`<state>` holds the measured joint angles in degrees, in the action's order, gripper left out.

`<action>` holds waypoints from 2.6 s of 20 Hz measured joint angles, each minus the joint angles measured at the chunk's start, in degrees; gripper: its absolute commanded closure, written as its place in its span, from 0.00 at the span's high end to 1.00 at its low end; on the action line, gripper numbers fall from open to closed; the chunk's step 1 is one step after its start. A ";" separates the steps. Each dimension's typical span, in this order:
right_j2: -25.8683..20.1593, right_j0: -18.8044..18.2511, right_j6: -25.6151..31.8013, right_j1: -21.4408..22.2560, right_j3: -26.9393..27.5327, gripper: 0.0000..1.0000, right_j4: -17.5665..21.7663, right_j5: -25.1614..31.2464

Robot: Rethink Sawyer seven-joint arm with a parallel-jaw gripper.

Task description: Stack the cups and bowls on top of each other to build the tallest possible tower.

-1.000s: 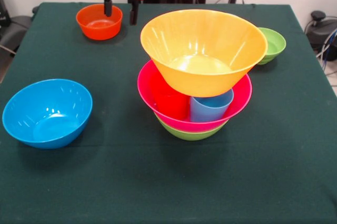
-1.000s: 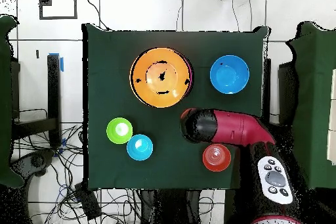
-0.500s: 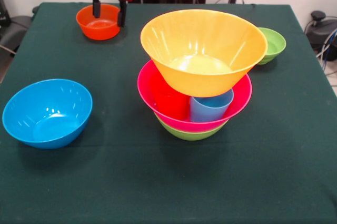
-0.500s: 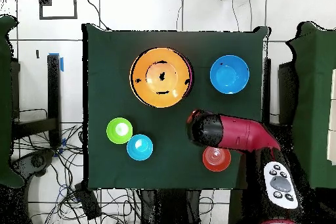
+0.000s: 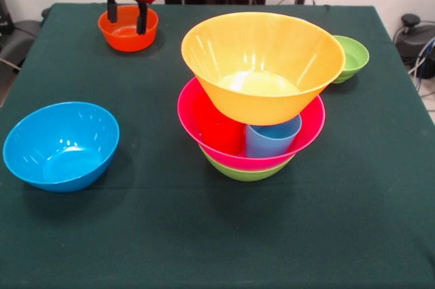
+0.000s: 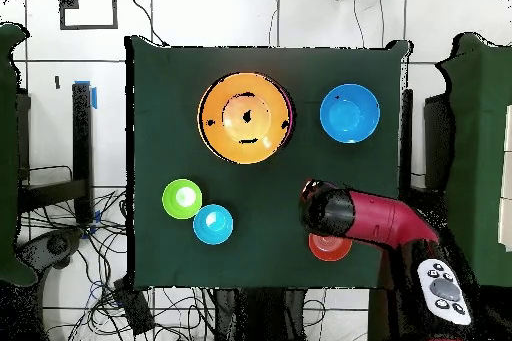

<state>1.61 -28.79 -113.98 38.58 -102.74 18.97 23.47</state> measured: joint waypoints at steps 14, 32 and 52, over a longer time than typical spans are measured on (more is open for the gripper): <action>0.88 -4.74 0.00 -2.25 -3.28 1.00 0.56 -1.87; 0.71 -5.45 0.00 -3.23 -7.79 1.00 0.81 -4.48; 0.23 -3.30 0.00 -3.49 -8.68 1.00 0.81 -6.42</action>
<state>1.84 -32.09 -113.98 35.09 -111.42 19.78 17.05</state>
